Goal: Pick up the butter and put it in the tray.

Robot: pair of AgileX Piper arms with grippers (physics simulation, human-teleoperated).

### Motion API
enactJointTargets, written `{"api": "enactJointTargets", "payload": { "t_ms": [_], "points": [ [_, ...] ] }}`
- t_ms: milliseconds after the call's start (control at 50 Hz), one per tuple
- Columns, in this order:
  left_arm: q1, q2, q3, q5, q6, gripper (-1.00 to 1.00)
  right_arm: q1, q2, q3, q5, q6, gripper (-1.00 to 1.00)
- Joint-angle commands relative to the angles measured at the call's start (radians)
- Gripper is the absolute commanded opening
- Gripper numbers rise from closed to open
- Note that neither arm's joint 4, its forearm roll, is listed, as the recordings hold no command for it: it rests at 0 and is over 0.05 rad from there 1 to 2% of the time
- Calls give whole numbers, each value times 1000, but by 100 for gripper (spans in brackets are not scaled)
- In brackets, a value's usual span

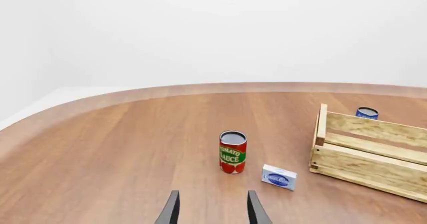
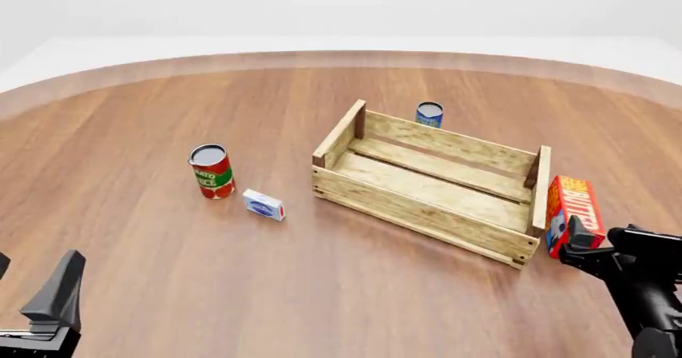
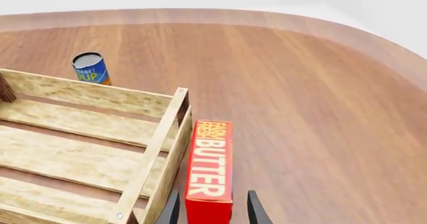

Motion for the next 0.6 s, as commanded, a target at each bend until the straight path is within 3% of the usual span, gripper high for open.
{"api": "enactJointTargets", "payload": {
  "t_ms": [20, 600],
  "points": [
    [0, 0, 0, 0, 0, 100, -1, 64, -34, 0, 1, 100],
    [0, 0, 0, 0, 0, 100, 10, 243, -120, 0, 19, 100]
  ]
}}
